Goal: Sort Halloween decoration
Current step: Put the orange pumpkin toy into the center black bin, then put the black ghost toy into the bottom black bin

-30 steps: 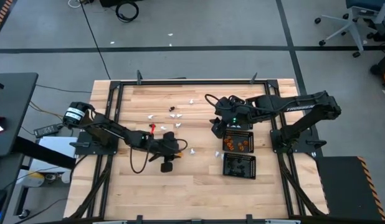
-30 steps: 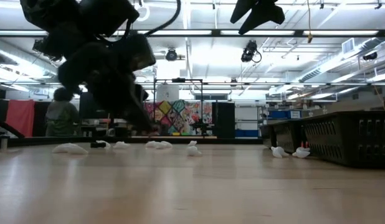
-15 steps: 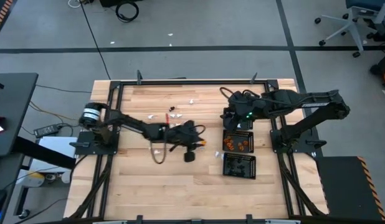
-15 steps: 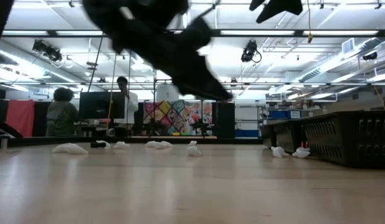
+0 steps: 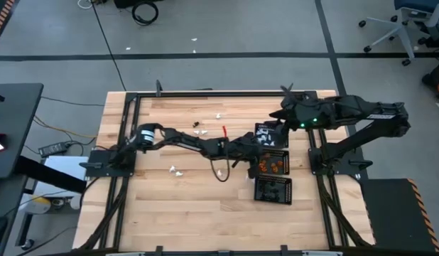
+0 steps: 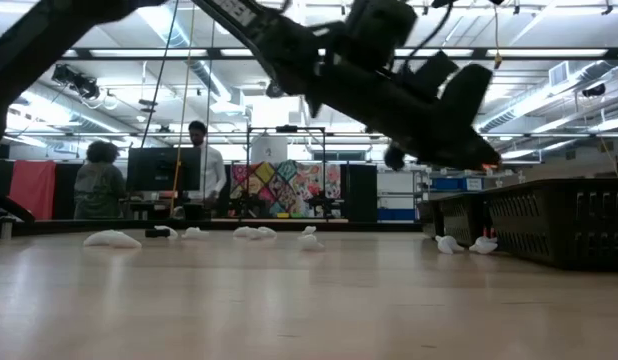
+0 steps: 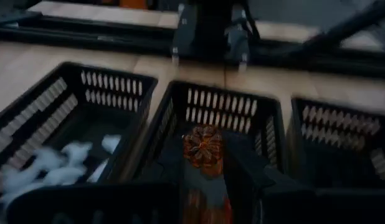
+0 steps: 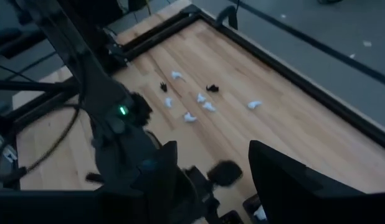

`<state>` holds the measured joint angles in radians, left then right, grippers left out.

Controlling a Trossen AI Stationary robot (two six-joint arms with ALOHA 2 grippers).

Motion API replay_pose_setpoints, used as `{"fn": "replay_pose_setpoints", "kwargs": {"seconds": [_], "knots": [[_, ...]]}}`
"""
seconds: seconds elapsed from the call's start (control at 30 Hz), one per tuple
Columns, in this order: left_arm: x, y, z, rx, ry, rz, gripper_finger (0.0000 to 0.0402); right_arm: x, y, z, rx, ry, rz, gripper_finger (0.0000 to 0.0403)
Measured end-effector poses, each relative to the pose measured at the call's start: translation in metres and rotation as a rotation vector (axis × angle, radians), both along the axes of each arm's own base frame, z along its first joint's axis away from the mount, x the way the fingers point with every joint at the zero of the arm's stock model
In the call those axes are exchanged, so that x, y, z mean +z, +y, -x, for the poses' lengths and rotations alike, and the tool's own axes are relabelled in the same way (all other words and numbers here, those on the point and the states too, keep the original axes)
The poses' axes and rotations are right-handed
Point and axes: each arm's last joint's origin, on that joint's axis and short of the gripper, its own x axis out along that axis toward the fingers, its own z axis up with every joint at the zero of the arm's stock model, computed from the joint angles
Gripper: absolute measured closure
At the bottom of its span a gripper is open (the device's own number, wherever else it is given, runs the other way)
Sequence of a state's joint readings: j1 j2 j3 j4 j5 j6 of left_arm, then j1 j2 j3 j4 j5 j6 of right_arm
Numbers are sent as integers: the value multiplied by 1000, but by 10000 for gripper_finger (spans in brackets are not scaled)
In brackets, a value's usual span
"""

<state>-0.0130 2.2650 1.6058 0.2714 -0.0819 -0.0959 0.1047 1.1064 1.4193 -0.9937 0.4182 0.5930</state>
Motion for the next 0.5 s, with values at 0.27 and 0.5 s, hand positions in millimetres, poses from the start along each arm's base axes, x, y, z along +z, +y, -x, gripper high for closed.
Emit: {"fn": "replay_pose_setpoints", "kwargs": {"seconds": [0.27,0.5], "knots": [[-7,2,-14,22,-31,48,265,6,-3,21,10,4,54,200],[8,1,-7,7,29,118,203,9,-4,30,10,1,84,200]]}}
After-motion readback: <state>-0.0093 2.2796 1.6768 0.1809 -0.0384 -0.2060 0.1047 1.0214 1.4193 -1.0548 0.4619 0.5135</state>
